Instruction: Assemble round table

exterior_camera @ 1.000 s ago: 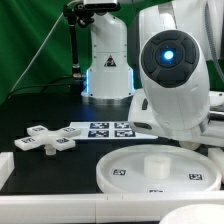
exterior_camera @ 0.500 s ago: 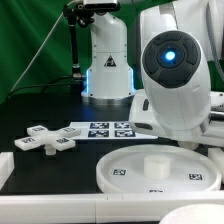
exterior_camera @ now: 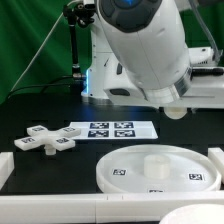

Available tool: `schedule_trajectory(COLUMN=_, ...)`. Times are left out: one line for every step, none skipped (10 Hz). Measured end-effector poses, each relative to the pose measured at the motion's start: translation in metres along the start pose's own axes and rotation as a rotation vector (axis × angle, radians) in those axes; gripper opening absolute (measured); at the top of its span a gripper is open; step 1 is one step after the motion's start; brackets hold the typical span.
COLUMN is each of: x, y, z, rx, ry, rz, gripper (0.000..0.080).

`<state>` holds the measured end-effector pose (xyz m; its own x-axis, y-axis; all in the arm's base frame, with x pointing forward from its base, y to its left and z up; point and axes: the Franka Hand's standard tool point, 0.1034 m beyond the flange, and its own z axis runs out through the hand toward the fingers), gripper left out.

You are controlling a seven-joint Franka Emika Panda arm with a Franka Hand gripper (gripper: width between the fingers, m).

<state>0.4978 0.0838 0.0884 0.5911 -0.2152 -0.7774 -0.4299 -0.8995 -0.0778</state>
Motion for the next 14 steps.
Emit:
schedule_trajectory(x=0.009, y=-0.004, z=0.000, rx=0.009, ry=0.053, rz=-0.001, gripper=0.0409)
schedule_trajectory(x=0.007, y=-0.003, z=0.004, rx=0.005, ry=0.047, rz=0.001, gripper=0.0409)
schedule_trajectory(x=0.009, y=-0.003, z=0.003, rx=0.008, ry=0.059, rz=0.000, gripper=0.0409)
schedule_trajectory(x=0.019, y=-0.009, z=-0.004, rx=0.025, ry=0.174, rz=-0.005, gripper=0.0409)
schedule_trajectory(x=0.017, y=-0.005, z=-0.015, rx=0.028, ry=0.256, rz=-0.074, gripper=0.0409)
schedule_trajectory(x=0.011, y=-0.005, z=-0.032, rx=0.026, ry=0.294, rz=-0.089, gripper=0.0409)
schedule_trajectory(x=0.002, y=-0.013, z=-0.058, rx=0.021, ry=0.383, rz=-0.114, gripper=0.0409)
schedule_trajectory(x=0.006, y=-0.015, z=-0.059, rx=0.034, ry=0.494, rz=-0.118, gripper=0.0409)
schedule_trajectory(x=0.006, y=-0.013, z=-0.052, rx=0.034, ry=0.545, rz=-0.117, gripper=0.0409)
schedule_trajectory(x=0.008, y=-0.014, z=-0.055, rx=0.039, ry=0.597, rz=-0.123, gripper=0.0409)
schedule_trajectory(x=0.017, y=-0.011, z=-0.063, rx=-0.005, ry=0.699, rz=-0.201, gripper=0.0409)
schedule_trajectory(x=0.017, y=-0.008, z=-0.076, rx=-0.049, ry=0.785, rz=-0.271, gripper=0.0409)
schedule_trajectory(x=0.010, y=-0.007, z=-0.093, rx=-0.069, ry=0.823, rz=-0.319, gripper=0.0409)
schedule_trajectory(x=0.006, y=-0.014, z=-0.106, rx=-0.070, ry=0.871, rz=-0.335, gripper=0.0409)
